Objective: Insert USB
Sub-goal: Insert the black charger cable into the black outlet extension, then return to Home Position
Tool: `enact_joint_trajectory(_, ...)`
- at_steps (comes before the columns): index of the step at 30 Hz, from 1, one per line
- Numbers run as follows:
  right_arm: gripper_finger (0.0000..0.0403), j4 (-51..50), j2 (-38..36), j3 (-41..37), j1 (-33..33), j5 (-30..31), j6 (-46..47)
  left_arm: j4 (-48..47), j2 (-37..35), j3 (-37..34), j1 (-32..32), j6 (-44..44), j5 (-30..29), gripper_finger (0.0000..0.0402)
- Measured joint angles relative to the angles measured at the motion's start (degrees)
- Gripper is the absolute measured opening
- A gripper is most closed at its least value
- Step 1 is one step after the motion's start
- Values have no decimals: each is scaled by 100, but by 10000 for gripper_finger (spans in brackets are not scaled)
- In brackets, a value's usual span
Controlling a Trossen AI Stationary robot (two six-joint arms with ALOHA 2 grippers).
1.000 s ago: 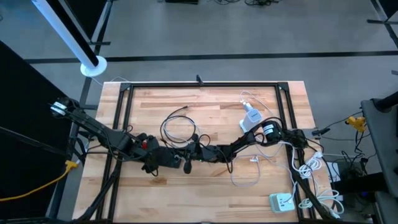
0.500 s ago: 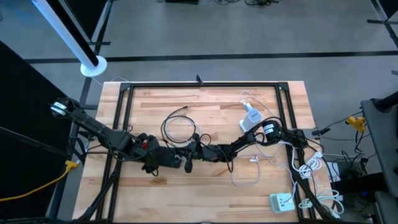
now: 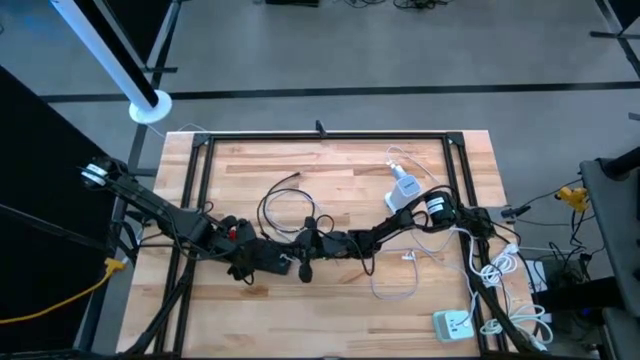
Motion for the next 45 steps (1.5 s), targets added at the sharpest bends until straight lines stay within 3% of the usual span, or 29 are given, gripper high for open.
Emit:
enact_joint_trajectory(9,12,-208,-151,-2,13,2,-221,-9,-2,0,2,2,-2,44)
enact_joint_trajectory(16,121,-996,-840,-10,18,-81,-547,-11,-14,0,4,40,-43,43)
enact_joint_trajectory(21,197,-2369,-1672,-1,17,-134,-656,-42,-301,-31,-2,39,-64,43)
enact_joint_trajectory(27,247,-3816,-3065,-2,-10,-303,-871,-148,-972,119,7,181,-405,43)
enact_joint_trajectory(33,251,-4312,-4520,-2,-145,-515,-698,-308,-1730,473,15,511,-1130,43)
enact_joint_trajectory(40,212,-5278,-5672,-28,-453,-482,-695,-273,-2400,1258,13,2247,-2218,43)
enact_joint_trajectory(45,178,-5952,-6269,-35,-553,-479,-958,-285,-2567,2035,13,3584,-2353,43)
